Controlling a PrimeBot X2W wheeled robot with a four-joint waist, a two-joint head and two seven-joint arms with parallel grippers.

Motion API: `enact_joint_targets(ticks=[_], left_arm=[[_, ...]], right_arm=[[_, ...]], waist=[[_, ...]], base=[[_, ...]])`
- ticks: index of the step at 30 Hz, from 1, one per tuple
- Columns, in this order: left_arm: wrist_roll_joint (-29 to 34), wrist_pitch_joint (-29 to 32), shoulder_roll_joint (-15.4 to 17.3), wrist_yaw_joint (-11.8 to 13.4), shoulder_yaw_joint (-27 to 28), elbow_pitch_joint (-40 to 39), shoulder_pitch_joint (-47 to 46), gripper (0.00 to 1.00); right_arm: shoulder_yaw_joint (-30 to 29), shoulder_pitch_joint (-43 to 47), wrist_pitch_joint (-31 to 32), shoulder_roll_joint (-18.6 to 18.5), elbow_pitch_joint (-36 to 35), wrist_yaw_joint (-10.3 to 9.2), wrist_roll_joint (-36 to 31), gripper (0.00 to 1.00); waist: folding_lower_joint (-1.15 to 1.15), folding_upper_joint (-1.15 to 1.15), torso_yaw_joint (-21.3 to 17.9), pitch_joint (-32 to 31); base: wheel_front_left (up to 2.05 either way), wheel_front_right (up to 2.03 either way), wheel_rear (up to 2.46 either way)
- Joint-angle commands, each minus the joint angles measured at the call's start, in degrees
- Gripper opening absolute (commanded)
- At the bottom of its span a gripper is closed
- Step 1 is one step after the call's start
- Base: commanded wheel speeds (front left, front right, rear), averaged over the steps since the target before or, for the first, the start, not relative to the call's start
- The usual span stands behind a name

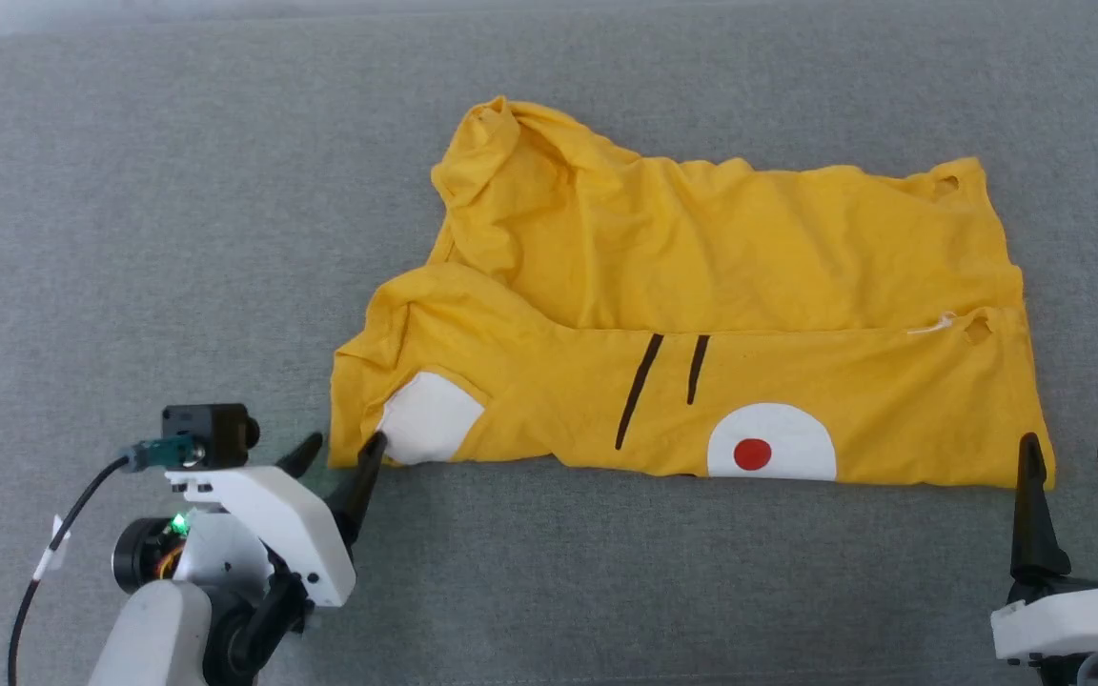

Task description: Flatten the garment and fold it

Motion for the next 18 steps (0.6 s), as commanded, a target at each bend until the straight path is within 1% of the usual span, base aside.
enact_joint_targets(ticks=[1, 3, 6, 7, 8, 9, 10, 13, 18], left_arm=[[-1.12, 2.58, 0.31, -0.21, -0.11, 1.39, -0.96, 1.0], [-1.47, 5.75, 0.76, 0.4, -0.54, 2.79, -1.25, 1.0], [-2.06, 9.07, 0.83, 1.9, -0.55, 4.51, -1.59, 1.0], [-2.27, 9.94, 0.85, 1.96, -0.76, 4.81, -1.62, 1.0], [-2.69, 10.45, 0.69, 2.09, -0.71, 5.03, -1.63, 0.93], [-3.21, 10.77, 0.47, 1.97, -0.74, 5.13, -1.62, 0.37], [-3.85, 11.02, 0.17, 1.76, -0.78, 5.19, -1.55, 0.0], [-5.95, 12.48, -0.42, 0.87, -1.22, 4.88, -0.81, 0.0], [-6.87, 9.86, -0.56, 0.54, -0.15, 1.99, 0.58, 0.0]], right_arm=[[0.03, -0.9, -0.4, 0.12, 0.35, -0.11, 0.4, 1.0], [0.05, -1.07, -0.43, 0.12, 0.53, -0.11, 0.38, 1.0], [0.14, -1.28, -0.46, 0.12, 0.73, -0.11, 0.36, 1.0], [0.18, -1.34, -0.47, 0.12, 0.8, -0.11, 0.38, 1.0], [0.22, -1.37, -0.48, 0.12, 0.84, -0.11, 0.42, 1.0], [0.23, -1.39, -0.48, 0.12, 0.91, -0.11, 0.47, 1.0], [0.21, -1.44, -0.49, 0.12, 1.07, -0.11, 0.51, 1.0], [0.06, -1.47, -0.51, 0.13, 1.2, -0.11, 0.33, 1.0], [-0.73, -2.39, 1.03, 0.13, -0.71, -0.11, -2.22, 1.0]], waist=[[-0.01, 0.0, -0.81, 0.78], [-0.01, 0.0, -1.14, 1.06], [-0.01, 0.0, -1.58, 1.23], [-0.01, 0.0, -1.73, 1.23], [-0.01, 0.0, -1.87, 1.18], [-0.01, 0.0, -2.0, 1.12], [-0.01, 0.0, -2.09, 1.03], [-0.01, 0.0, -2.19, 0.63], [-0.01, 0.0, -2.23, -0.05]], base=[[0.0, 0.0, 0.0], [0.0, 0.0, 0.0], [0.0, 0.0, 0.0], [0.0, 0.0, 0.0], [0.0, 0.0, 0.0], [0.0, 0.0, 0.0], [0.0, 0.0, 0.0], [0.0, 0.0, 0.0], [0.0, 0.0, 0.0]])
